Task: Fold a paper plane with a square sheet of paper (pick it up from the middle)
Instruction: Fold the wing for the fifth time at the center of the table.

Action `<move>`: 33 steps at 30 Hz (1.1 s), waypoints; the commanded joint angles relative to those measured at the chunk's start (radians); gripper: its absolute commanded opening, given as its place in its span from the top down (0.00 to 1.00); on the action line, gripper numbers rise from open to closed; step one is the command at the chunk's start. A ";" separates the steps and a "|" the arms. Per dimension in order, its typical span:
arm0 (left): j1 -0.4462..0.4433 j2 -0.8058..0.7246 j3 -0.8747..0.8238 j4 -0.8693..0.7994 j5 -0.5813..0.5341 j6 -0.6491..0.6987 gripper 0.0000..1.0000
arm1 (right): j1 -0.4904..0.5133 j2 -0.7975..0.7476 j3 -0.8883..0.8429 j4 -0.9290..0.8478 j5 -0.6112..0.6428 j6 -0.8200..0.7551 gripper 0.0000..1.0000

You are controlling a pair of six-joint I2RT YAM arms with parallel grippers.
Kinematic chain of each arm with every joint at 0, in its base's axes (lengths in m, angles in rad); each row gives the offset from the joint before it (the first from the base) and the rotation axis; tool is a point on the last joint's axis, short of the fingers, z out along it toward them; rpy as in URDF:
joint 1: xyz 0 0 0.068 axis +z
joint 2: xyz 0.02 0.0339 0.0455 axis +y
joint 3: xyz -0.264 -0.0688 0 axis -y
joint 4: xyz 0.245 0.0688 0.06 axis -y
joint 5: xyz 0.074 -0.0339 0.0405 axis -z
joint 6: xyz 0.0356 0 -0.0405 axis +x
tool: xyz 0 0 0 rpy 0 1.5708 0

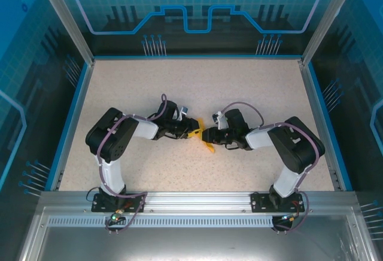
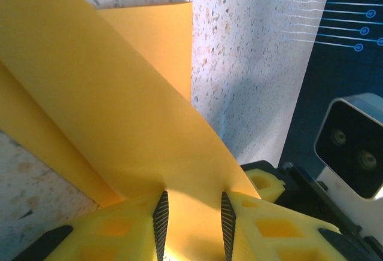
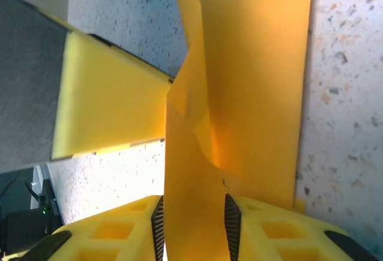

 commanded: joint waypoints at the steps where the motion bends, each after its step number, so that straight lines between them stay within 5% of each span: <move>1: -0.006 0.015 0.027 -0.026 -0.022 0.014 0.68 | -0.017 -0.061 0.008 -0.109 0.006 -0.070 0.63; 8: -0.006 0.024 0.034 -0.025 -0.019 0.009 0.68 | 0.002 -0.206 -0.010 -0.261 0.164 -0.168 0.60; 14: -0.007 0.023 0.031 -0.032 -0.019 0.010 0.68 | 0.156 -0.304 0.027 -0.447 0.539 -0.291 0.53; 21: -0.006 0.028 0.039 -0.039 -0.021 0.007 0.68 | 0.332 -0.240 0.096 -0.503 0.792 -0.357 0.52; 33: -0.006 0.024 0.045 -0.059 -0.023 0.008 0.68 | 0.412 -0.068 0.203 -0.512 0.906 -0.439 0.70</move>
